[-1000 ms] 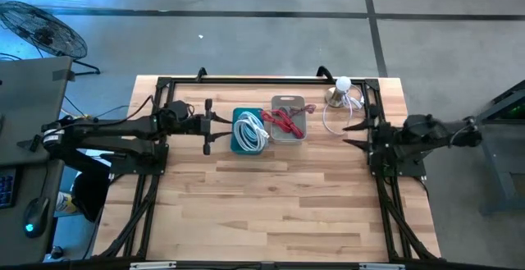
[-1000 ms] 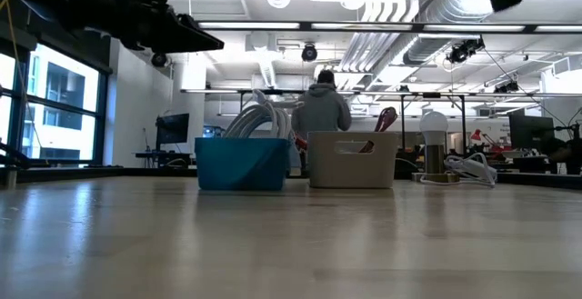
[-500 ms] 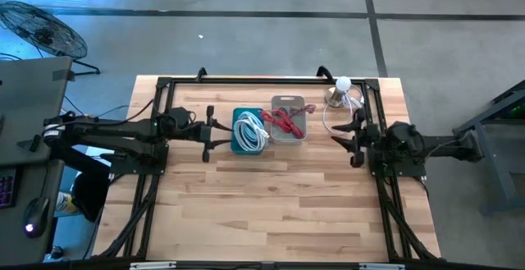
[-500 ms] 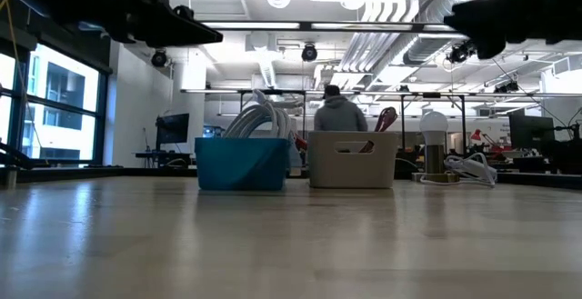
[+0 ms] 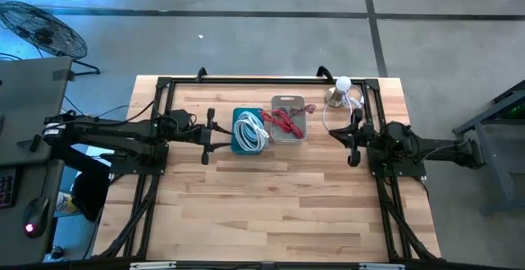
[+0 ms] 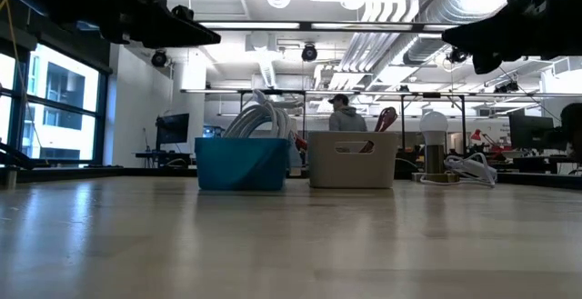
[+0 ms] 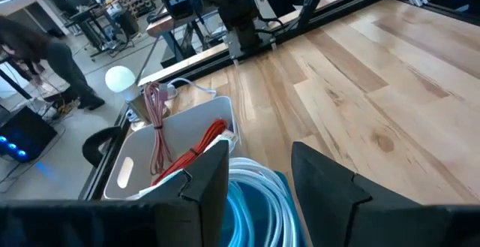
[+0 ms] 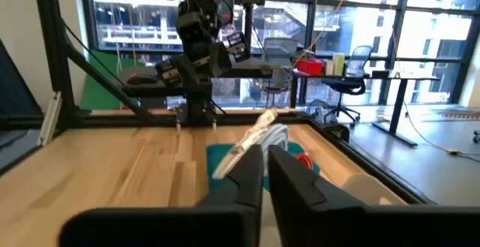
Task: Pick & Place USB Port
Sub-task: Return to Home Position
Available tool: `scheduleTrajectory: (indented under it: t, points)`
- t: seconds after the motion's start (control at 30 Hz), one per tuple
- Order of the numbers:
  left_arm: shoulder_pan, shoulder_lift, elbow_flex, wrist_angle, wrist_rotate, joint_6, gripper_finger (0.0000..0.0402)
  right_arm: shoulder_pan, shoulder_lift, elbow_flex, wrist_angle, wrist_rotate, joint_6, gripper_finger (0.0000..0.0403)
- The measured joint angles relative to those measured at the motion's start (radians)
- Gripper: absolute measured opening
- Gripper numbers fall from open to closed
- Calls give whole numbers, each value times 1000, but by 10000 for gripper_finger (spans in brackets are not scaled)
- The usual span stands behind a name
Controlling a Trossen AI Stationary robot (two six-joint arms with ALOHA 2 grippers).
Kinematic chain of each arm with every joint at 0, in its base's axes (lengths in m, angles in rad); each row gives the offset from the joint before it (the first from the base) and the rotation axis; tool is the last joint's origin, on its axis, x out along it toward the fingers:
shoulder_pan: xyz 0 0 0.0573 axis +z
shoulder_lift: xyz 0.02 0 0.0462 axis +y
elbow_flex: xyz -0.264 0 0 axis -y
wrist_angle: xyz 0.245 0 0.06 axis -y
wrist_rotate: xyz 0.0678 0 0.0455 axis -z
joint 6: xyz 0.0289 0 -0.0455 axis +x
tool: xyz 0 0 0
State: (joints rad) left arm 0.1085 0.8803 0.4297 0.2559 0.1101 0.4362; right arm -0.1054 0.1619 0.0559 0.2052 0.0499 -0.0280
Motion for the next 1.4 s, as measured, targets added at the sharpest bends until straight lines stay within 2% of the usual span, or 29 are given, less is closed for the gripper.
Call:
scheduleTrajectory:
  t: [0.07,0.3,0.73,0.87,1.03,1.23,1.4]
  points:
    - [0,0,0,-2,0,0,143,-11,0,0,-17,-11,-8,8]
    - [0,0,0,-5,3,-20,143,-33,0,0,-79,-87,-19,3]
    - [0,0,-1,-31,16,-42,143,-42,0,-46,-68,-86,-31,1]
    - [0,0,-1,-35,28,-42,143,-42,0,-46,-92,-65,-35,2]
    - [0,2,-1,-77,69,-50,143,-42,2,-47,-169,13,-17,7]
    - [0,2,-1,-115,82,-47,143,-42,7,-47,-170,11,-22,7]
    - [1,35,-2,-143,84,38,143,-42,7,-47,-171,11,-23,5]
